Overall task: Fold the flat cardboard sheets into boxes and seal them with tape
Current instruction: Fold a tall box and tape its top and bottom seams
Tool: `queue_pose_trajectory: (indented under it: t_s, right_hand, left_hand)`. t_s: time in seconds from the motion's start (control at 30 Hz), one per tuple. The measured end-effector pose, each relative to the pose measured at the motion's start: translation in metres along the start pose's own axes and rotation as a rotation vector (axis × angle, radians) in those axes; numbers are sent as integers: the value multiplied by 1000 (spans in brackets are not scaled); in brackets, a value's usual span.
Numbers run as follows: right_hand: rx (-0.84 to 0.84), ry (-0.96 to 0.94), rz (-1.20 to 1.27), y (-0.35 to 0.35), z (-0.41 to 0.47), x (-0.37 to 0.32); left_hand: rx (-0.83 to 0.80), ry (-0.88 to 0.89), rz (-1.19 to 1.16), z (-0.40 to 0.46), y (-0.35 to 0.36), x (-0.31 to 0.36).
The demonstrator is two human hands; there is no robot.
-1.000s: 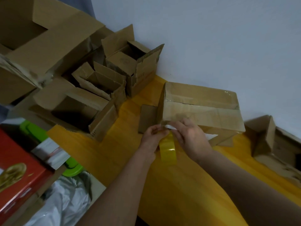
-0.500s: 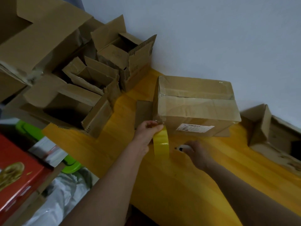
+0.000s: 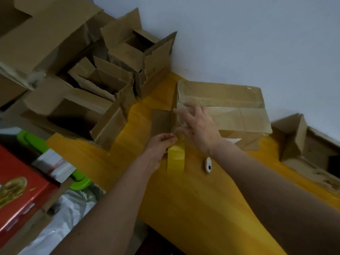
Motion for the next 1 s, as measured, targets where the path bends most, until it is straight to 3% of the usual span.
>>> queue_pose_trajectory:
  t_s: [0.07,0.3,0.47,0.7,0.8,0.9,1.0]
  right_hand:
    - [-109,-16,-41,1,11,4]
    - [-77,-4,-128,9,13,8]
    - [-58,161,22,14,20,-2]
    - [74,192,-336,35,23,-17]
    - [10,212,-361,33,28,-20]
    - [-68,199,-243,16,24,-24]
    - [116,121,135,0,-9,-44]
  left_hand:
    - [-2,5,2,-1,-3,1]
    - [39,-49,68,-6,-23,-11]
    - [54,-47,15,-9,-36,-18]
    - [76,-26,-25,-15,-47,-21]
    - [91,6,-38,-24,-49,-17]
    - [97,48,-25,-38,-49,-8]
    - [63,131,-13,-51,-42,4]
Point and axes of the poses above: each hand's wrist, its own z-axis towards the middle knuckle, its own y-axis out of the palm, x = y × z, the point moved 1 cm from there along z, towards the middle knuckle, and after that the axes turned 2 degrees about -z, right-handed, at the moved point
